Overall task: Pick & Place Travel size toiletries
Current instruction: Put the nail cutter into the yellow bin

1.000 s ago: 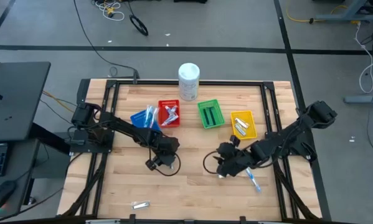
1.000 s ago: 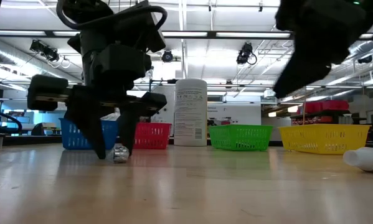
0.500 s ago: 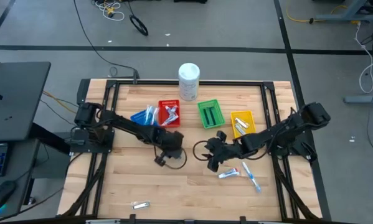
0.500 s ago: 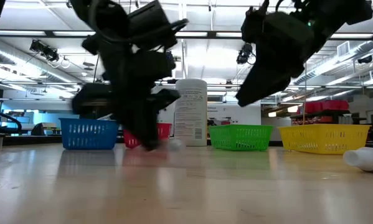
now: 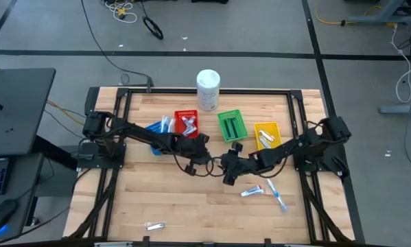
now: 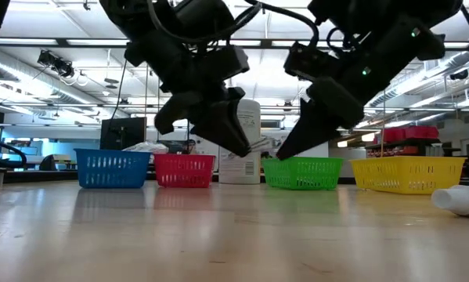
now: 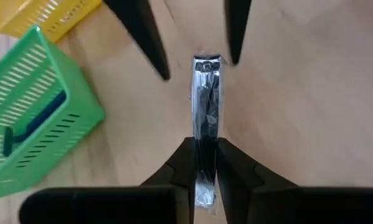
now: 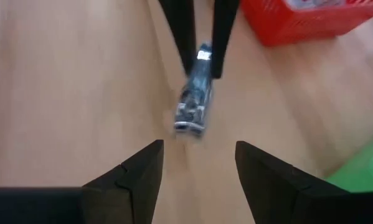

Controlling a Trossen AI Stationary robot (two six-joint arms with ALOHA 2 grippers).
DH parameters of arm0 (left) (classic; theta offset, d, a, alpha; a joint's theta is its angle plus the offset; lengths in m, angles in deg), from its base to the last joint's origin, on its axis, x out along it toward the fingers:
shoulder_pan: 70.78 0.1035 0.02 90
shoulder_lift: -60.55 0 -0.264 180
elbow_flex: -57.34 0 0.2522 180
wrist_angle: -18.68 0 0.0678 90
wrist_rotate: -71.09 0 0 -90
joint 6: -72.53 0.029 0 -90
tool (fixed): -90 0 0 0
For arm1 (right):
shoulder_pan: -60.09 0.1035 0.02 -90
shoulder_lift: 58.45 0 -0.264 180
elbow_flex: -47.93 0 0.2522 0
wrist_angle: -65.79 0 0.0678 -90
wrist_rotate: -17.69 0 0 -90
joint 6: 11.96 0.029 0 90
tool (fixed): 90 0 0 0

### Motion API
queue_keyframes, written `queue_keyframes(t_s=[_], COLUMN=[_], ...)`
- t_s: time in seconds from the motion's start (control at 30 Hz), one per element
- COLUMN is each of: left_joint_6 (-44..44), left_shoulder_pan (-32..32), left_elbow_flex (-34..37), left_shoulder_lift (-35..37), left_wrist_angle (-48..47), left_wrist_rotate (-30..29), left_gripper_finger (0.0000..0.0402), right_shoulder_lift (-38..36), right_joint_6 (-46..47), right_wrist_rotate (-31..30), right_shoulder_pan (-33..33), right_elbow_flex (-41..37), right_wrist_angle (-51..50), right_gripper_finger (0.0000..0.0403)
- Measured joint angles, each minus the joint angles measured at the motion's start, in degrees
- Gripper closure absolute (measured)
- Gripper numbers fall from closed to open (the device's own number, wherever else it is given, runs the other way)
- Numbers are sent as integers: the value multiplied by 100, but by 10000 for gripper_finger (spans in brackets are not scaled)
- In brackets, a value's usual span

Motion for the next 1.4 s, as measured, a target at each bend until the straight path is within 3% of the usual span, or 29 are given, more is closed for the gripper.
queue_keyframes(t_s=[0.17,0.33,0.9,1.17,1.4], left_joint_6=[-97,-179,-221,-265,-313], left_shoulder_pan=[32,34,47,47,47], left_elbow_flex=[-2,-2,-2,-2,-2], left_shoulder_lift=[7,7,0,0,0], left_wrist_angle=[131,204,348,363,376], left_wrist_rotate=[-52,-241,-297,-284,-290], left_gripper_finger=[353,356,349,346,341], right_shoulder_lift=[75,73,73,73,73], right_joint_6=[-538,-953,-936,-904,-908], right_wrist_rotate=[-503,-479,-470,-481,-527], right_shoulder_pan=[-39,-56,-181,-181,-181], right_elbow_flex=[-2,2,2,2,2], right_wrist_angle=[524,884,678,689,676], right_gripper_finger=[194,197,271,327,334])
